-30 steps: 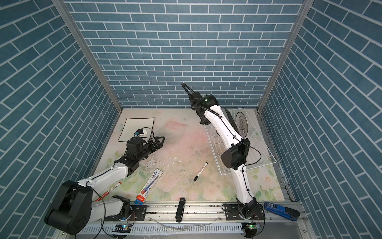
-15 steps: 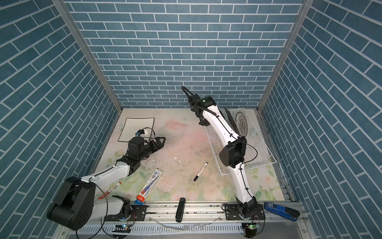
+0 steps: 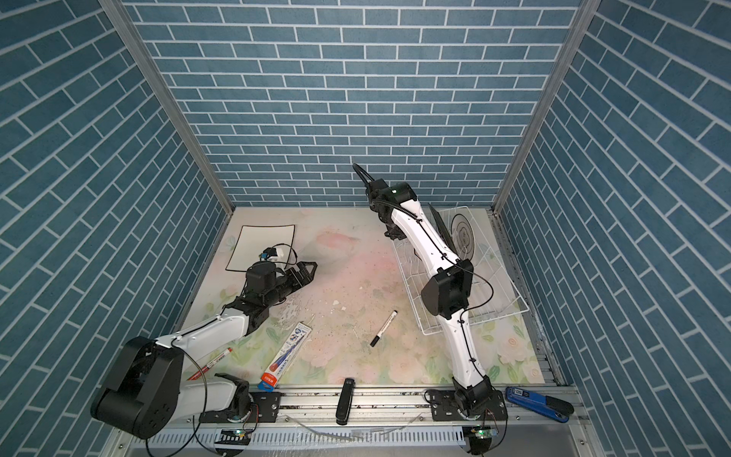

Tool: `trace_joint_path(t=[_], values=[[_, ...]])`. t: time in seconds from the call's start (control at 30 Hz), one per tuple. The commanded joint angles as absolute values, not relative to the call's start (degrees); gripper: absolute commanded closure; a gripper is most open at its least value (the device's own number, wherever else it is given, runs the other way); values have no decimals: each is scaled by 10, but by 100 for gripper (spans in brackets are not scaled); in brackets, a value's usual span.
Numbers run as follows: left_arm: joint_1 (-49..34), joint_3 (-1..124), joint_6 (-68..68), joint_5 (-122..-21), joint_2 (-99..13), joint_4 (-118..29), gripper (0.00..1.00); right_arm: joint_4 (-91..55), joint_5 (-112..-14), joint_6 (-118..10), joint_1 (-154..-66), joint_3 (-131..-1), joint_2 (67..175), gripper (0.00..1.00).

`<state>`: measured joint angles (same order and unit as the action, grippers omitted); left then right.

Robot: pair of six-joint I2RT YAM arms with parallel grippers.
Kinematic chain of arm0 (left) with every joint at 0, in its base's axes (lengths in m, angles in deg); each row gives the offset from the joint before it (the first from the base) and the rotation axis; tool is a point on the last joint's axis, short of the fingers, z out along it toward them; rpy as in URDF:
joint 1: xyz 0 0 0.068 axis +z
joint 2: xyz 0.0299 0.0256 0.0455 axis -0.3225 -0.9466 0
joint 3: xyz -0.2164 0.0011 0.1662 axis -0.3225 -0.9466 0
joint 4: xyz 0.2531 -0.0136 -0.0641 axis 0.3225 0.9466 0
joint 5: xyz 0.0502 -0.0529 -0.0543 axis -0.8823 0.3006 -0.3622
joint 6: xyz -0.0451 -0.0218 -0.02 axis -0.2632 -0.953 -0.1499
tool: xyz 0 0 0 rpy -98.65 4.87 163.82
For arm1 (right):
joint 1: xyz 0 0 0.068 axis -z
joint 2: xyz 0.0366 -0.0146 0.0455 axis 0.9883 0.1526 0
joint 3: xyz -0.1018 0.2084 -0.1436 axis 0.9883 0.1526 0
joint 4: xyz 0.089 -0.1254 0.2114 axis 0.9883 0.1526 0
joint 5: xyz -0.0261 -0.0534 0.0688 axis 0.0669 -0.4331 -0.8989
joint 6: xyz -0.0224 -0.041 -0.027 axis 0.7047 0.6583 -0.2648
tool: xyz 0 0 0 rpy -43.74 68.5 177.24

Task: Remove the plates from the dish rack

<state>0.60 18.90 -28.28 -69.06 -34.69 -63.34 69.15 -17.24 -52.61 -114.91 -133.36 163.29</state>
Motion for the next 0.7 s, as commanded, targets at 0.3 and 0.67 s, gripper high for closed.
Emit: trace_joint_path(t=[0.3,0.67], values=[[1,207,-294,-679,-354,-647,3,711,-164,-523,-1144,-1346,1651,73],[1,205,-293,-680,-356,-650,3,716,-163,-521,-1138,-1343,1651,77]])
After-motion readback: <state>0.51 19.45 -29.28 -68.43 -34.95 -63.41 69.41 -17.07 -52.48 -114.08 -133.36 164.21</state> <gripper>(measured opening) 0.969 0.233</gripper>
